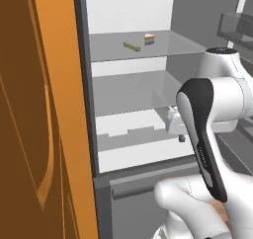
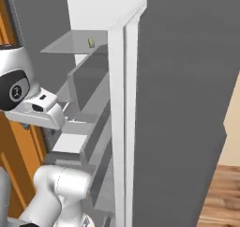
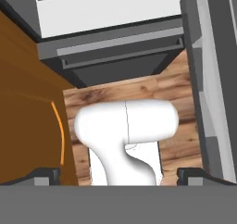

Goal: Pick the egg and butter from the fridge and place them by the bowl for mixing.

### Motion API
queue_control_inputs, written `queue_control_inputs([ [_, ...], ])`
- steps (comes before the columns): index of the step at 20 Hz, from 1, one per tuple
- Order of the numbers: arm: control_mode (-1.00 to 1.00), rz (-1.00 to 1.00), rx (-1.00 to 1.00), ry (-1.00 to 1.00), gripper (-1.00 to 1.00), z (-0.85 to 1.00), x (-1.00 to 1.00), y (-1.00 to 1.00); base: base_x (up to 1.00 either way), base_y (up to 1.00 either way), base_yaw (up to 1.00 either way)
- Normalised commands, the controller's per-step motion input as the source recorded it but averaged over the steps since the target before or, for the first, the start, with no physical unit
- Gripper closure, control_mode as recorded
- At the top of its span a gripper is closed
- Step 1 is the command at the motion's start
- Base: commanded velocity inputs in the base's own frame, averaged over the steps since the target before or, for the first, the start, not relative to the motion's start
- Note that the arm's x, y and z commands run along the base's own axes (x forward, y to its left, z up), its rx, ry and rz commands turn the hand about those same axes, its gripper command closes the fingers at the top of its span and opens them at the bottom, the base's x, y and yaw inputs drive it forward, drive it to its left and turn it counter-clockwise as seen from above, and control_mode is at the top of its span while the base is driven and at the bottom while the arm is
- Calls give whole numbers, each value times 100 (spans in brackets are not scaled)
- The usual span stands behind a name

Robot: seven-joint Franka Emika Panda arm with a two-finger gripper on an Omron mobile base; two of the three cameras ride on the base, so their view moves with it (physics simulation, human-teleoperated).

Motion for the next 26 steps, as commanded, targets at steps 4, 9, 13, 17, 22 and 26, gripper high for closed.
queue_control_inputs([
  [4, 100, 0, 0, 0, -100, 0, 0, 0, 49, 28, 0],
  [9, 100, 0, 0, 0, -100, 0, 0, 0, 48, 23, 1],
  [13, 100, 0, 0, 0, -100, 0, 0, 0, 32, 5, 10],
  [17, 100, 0, 0, 0, -100, 0, 0, 0, 31, 0, 18],
  [22, 100, 0, 0, 0, -100, 0, 0, 0, 26, 3, 18],
  [26, 100, 0, 0, 0, -100, 0, 0, 0, 16, 0, 10],
])
